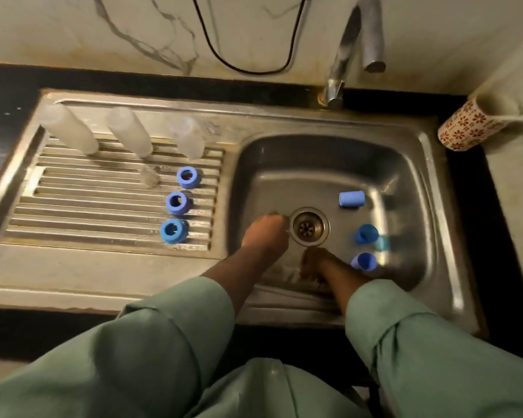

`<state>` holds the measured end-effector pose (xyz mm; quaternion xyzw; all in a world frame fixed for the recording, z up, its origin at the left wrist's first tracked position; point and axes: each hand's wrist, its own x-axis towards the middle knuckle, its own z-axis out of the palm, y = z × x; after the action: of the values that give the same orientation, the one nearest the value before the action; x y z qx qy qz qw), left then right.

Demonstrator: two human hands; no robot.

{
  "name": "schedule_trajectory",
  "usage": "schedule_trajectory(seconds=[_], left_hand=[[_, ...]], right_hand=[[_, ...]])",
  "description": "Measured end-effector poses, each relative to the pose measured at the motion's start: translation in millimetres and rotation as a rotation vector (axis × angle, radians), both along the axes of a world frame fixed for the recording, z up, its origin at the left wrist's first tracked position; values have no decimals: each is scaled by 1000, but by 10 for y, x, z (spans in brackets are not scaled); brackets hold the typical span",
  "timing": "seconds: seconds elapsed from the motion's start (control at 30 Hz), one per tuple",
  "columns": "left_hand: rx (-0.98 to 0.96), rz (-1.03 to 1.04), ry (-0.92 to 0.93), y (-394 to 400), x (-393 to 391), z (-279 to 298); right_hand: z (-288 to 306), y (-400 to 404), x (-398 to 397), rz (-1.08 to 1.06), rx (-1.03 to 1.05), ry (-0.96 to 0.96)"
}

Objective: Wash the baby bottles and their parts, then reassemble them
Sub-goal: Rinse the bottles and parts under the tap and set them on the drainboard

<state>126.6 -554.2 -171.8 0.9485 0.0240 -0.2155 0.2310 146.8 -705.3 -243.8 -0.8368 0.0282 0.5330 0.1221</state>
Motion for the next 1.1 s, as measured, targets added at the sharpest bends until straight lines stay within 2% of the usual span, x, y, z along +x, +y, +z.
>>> schedule_trajectory(seconds=[0.07, 0.23, 0.37, 0.47, 0.57, 0.63, 0.7, 0.8, 0.87, 0.97, 1.03, 1.1], left_hand=[[15, 42, 10, -68, 39, -56], [52, 108, 3, -90, 229, -56], [-28, 273, -87, -64, 628, 150], [-145, 359, -237, -136, 1107, 454], [-270, 356, -415, -289, 1623, 824], [-350, 310, -434, -431, 1896, 1048], [-399, 278, -343, -594, 2086, 1151], [-407, 328, -229, -726, 2213, 1096], [-375, 364, -314, -685, 2252, 978], [-310, 444, -404, -457, 2289, 772], [-326, 518, -332, -310, 2339, 652], [-410, 566, -261, -238, 2419, 594]], right_hand=[[-94, -76, 8, 11, 6, -43], [-180, -157, 81, -144, 94, 61], [-21, -266, 326, -448, 185, 69], [170, -390, 574, -569, 408, -139], [349, -423, 777, -445, 554, -505], [446, -397, 889, -391, 613, -735], [505, -371, 986, -377, 647, -863], [533, -347, 1095, -376, 683, -950], [523, -322, 1143, -415, 711, -962], [528, -277, 1186, -573, 773, -879], [509, -246, 1213, -614, 788, -897], [484, -225, 1242, -553, 769, -965]])
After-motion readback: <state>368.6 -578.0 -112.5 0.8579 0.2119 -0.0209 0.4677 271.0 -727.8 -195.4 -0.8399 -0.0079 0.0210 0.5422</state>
